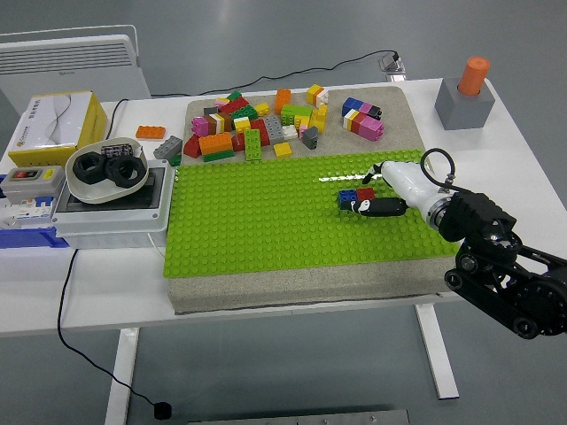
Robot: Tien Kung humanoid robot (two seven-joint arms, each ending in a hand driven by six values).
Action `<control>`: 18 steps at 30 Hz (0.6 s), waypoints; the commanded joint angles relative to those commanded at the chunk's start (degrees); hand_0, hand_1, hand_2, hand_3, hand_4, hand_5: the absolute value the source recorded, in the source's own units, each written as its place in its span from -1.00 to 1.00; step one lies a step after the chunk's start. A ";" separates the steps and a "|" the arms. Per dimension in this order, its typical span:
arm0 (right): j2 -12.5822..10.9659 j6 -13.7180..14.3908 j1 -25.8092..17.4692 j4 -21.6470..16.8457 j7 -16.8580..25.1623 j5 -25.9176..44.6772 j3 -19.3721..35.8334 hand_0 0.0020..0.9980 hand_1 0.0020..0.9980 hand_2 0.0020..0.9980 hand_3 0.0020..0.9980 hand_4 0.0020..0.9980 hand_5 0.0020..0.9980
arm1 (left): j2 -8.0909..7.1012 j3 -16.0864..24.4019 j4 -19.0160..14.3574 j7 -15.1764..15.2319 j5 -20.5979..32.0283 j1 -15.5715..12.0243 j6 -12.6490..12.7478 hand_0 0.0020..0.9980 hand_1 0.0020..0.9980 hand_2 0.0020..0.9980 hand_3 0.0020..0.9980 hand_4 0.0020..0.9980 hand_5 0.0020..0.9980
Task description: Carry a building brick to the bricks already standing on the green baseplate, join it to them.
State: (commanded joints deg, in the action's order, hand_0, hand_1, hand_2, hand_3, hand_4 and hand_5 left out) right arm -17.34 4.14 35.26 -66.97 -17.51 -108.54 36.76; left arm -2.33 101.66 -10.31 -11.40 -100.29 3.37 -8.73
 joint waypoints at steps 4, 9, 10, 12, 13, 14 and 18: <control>0.40 -0.24 0.51 1.35 -0.14 -0.67 -1.13 0.79 0.66 0.73 0.31 0.79 0.71 | -0.01 0.03 0.00 -0.05 -0.17 0.04 -0.02 0.54 0.52 0.58 0.70 0.92 0.75; 0.72 -0.42 0.92 2.42 -0.21 -0.50 -2.18 0.79 0.66 0.73 0.31 0.79 0.69 | 0.04 0.08 0.00 -0.13 -0.33 -0.01 -0.04 0.54 0.52 0.58 0.70 0.91 0.76; 0.83 -0.45 1.02 2.73 -0.19 -0.30 -2.49 0.79 0.66 0.73 0.31 0.79 0.69 | 0.05 0.11 0.00 -0.16 -0.42 -0.04 -0.04 0.54 0.52 0.58 0.70 0.91 0.76; 0.89 -0.46 1.08 2.91 -0.18 -0.21 -2.63 0.79 0.66 0.72 0.30 0.78 0.68 | 0.06 0.12 0.00 -0.17 -0.47 -0.04 -0.05 0.54 0.52 0.59 0.70 0.91 0.76; 0.97 -0.47 1.15 3.11 -0.16 -0.14 -2.74 0.79 0.66 0.72 0.30 0.78 0.68 | 0.07 0.12 0.00 -0.17 -0.52 -0.04 -0.05 0.54 0.52 0.59 0.70 0.91 0.76; 1.03 -0.47 1.21 3.27 -0.15 -0.09 -2.80 0.79 0.66 0.72 0.30 0.78 0.68 | 0.07 0.13 0.00 -0.18 -0.56 -0.04 -0.06 0.54 0.52 0.59 0.70 0.91 0.76; 1.33 -0.48 1.47 4.03 -0.07 0.10 -2.98 0.79 0.66 0.72 0.30 0.77 0.66 | 0.10 0.15 0.00 -0.21 -0.76 -0.05 -0.08 0.54 0.52 0.59 0.70 0.91 0.76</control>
State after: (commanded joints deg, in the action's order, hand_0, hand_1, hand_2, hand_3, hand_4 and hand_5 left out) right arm -16.01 3.66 36.73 -62.94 -17.58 -108.44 33.78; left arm -2.24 101.82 -10.31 -11.61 -101.04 3.31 -8.81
